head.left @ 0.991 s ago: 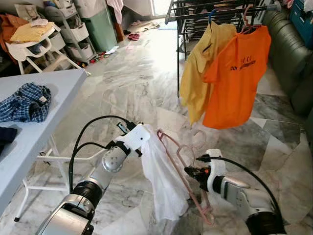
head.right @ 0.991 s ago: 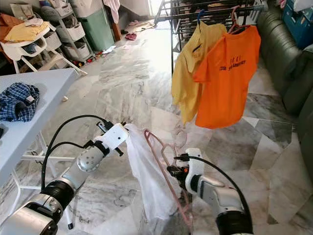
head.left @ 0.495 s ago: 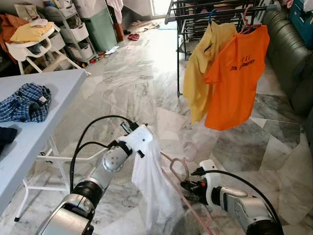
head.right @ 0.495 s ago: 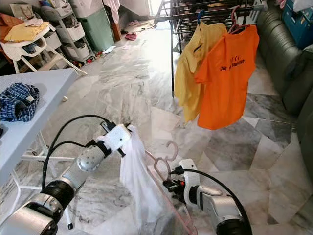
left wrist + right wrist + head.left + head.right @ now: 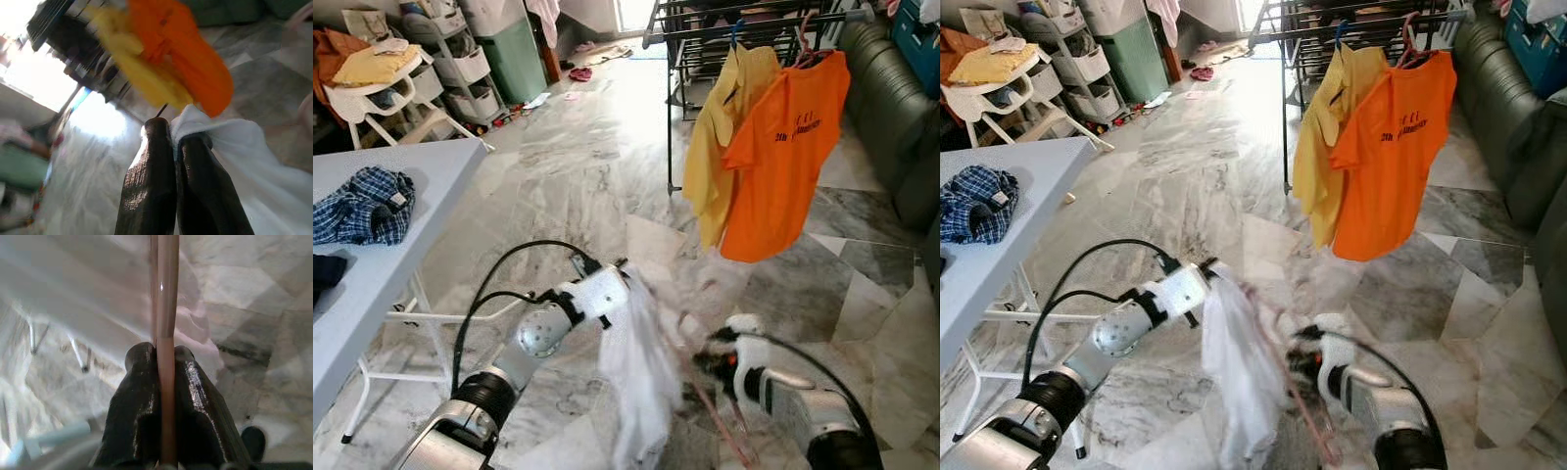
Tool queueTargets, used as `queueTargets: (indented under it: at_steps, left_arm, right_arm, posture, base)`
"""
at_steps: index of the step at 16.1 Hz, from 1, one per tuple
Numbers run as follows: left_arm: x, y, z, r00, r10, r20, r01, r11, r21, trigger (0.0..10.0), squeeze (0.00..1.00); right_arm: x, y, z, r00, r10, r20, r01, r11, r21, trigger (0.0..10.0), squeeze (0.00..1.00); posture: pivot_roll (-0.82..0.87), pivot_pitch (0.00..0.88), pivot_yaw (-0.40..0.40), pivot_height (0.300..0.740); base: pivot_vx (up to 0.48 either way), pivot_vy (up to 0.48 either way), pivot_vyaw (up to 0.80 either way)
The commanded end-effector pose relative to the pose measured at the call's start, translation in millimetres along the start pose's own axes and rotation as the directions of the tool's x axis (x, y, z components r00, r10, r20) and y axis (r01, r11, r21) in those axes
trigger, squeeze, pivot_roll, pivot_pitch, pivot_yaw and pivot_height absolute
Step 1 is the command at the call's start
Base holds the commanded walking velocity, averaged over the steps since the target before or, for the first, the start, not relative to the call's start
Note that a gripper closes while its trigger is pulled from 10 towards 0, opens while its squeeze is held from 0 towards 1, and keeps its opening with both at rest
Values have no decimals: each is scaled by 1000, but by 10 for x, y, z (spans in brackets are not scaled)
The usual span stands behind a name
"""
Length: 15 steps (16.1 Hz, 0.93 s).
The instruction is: Hang hanger
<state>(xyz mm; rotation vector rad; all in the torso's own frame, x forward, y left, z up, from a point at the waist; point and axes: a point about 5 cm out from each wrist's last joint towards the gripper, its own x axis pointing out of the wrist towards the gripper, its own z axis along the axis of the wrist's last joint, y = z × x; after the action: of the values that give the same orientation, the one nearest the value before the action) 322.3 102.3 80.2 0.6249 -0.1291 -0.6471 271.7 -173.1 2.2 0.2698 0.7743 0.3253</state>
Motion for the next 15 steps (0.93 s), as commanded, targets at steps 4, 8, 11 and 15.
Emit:
queueTargets:
  at_steps: [4, 8, 11, 15]
  left_arm:
    - [-148, -93, -267, 985, 107, -138, -157, 887, -434, 10000, 0]
    - [-127, -176, -244, 983, 113, -141, -169, 854, -491, 10000, 0]
    - [-166, -372, -324, 982, 23, -188, -110, 880, -463, 10000, 0]
    - [-177, -642, -347, 970, -126, -207, 52, 942, -333, 10000, 0]
  right_arm:
    - [-68, -268, 260, 970, -199, 141, 147, 939, 311, 10000, 0]
    - [-183, -477, 529, 913, -351, 208, 225, 859, 461, 10000, 0]
    - [-226, -393, 974, 878, -350, 326, 134, 835, 534, 10000, 0]
    - [-280, 62, 1605, 868, -180, 463, -80, 869, 488, 10000, 0]
  posture:
    - [-181, 33, 153, 740]
    - [-187, 33, 144, 740]
    - [-197, 28, 146, 740]
    - [-202, 19, 137, 740]
  base:
    - [0, 0, 0]
    - [0, 0, 0]
    - [0, 0, 0]
    - [0, 0, 0]
